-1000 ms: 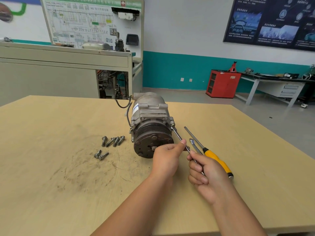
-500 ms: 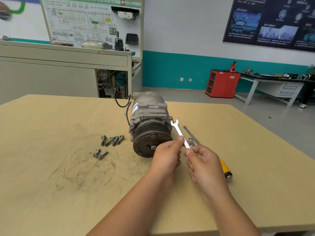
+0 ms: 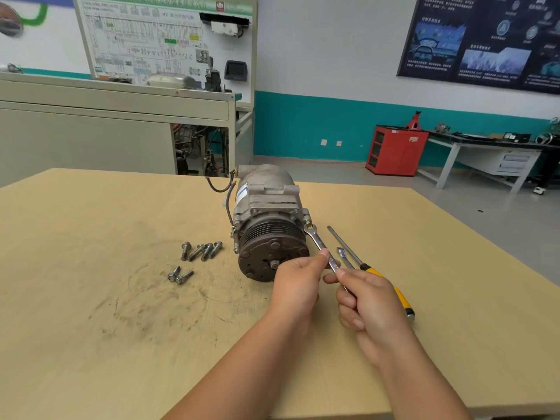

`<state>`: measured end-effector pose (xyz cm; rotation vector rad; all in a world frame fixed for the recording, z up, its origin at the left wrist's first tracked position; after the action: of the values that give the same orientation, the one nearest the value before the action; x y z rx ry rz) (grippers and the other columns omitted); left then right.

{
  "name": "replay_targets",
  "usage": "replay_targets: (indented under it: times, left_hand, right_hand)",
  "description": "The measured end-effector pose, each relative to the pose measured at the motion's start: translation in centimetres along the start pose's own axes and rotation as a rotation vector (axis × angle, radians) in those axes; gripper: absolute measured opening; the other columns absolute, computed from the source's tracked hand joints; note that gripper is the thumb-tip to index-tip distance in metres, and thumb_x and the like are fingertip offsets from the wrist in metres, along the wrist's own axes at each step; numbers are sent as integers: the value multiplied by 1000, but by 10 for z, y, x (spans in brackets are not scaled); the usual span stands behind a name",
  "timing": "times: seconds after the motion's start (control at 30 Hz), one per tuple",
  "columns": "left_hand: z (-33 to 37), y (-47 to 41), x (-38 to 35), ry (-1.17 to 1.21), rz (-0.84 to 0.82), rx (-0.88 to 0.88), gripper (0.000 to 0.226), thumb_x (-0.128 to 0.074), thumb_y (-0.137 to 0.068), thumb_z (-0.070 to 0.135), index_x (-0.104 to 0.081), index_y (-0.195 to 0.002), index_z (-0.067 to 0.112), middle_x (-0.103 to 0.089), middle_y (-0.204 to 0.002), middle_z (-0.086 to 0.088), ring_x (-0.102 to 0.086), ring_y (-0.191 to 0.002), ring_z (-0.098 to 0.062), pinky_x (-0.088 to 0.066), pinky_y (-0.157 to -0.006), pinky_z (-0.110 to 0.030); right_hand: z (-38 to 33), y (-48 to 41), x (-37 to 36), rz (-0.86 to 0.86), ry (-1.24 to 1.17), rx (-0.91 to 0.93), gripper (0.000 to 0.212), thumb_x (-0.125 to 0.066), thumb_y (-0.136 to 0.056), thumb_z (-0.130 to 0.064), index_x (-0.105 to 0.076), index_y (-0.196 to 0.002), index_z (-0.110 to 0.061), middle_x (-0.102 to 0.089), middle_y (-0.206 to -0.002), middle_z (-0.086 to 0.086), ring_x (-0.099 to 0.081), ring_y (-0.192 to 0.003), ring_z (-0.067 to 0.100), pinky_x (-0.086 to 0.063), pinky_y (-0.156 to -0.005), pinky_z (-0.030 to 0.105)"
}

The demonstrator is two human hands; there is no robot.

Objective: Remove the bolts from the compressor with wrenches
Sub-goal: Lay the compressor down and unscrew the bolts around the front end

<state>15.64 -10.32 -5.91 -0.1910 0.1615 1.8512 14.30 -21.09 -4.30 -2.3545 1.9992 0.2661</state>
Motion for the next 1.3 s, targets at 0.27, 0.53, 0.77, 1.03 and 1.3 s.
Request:
replay_targets:
  times: [0.27,0.53,0.77,1.03,1.3]
  left_hand:
    - [-1,-3,-2,26,-19,13,47,-62,-89,32,-32,-54,22,-17,-58,-1,-15,-52,-14,-11,-54,-33]
    - [-6,-6,-2,91,-35,91,44,-62,-90,30,-36,-55,20,-23,-48,5,-20,-45,-11,-19,-47,-26]
    - [-4,-3,-3,85,-36,65,48,-63,-89,31,-34,-51,22,-22,-50,4,-19,-46,-12,-17,-48,-28]
    - [-3,-4,-5,109,-74,95,44,-60,-91,29,-51,-49,22,-27,-45,8,-23,-43,-9,-21,-45,-22]
    - [-7,-3,-13,316,-155,273,23,-50,-96,27,-59,-80,12,-43,-52,3,-29,-55,-12,-26,-55,-25]
  right_hand:
    - [-1,-7,3,-40,-62,-47,27,-44,-96,-11,-61,-80,2,-32,-39,-4,-21,-25,6,-17,-32,13]
    - [-1,-8,0,-9,34,7,27,-44,-97,-10,-61,-80,2,-31,-39,-5,-20,-27,5,-17,-32,14]
    - [-2,-6,3,-23,3,-13,26,-44,-97,-11,-62,-82,2,-31,-39,-5,-20,-26,5,-17,-31,14]
    - [-5,-6,3,-1,82,0,28,-45,-97,-13,-63,-82,1,-34,-39,-6,-20,-29,6,-17,-34,15]
    - [0,3,-8,-224,-384,-372,25,-45,-89,-19,-61,-77,-3,-36,-47,-2,-32,-34,8,-29,-35,19]
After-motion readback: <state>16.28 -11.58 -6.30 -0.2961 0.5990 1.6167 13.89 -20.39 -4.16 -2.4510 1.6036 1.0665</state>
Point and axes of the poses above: each hand's wrist, its own y-axis away from the middle knuckle, its own x-axis out of the back of the hand, z = x × y, the point moved 5 cm from there along -y, towards the middle knuckle
